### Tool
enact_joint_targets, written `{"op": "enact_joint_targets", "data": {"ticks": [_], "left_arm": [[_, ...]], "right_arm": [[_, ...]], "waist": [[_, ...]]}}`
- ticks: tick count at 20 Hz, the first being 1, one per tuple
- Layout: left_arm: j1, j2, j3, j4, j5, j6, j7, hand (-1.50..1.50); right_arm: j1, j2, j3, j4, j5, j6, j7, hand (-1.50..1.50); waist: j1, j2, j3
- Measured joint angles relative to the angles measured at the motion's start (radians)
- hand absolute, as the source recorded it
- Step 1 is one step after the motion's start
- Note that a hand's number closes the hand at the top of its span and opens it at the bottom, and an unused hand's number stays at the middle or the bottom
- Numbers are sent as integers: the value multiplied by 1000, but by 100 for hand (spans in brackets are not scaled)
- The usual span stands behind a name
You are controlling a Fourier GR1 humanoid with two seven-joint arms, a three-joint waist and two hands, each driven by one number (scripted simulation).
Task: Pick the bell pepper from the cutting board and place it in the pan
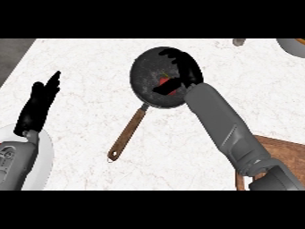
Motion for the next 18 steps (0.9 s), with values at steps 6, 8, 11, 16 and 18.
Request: {"op": "enact_joint_targets", "data": {"ticks": [6,8,11,16,18], "left_arm": [[-14,-9,-4,14,0,-6,0,0],[-6,-12,-3,21,-2,-2,-9,0],[4,-14,0,25,-4,3,-11,0],[26,5,27,23,6,2,-9,0],[41,11,41,24,9,6,-11,0]], "right_arm": [[3,0,-34,-8,-103,-53,-97,-150],[2,0,-47,-10,-138,-73,-129,-150],[-3,0,-69,-7,-187,-110,-170,-150],[-21,0,-111,21,-251,-162,-210,-150],[-25,0,-128,33,-271,-179,-225,-150]], "waist": [[10,0,1],[7,-3,0],[-7,-8,0],[-46,-19,-1],[-68,-25,-1]]}}
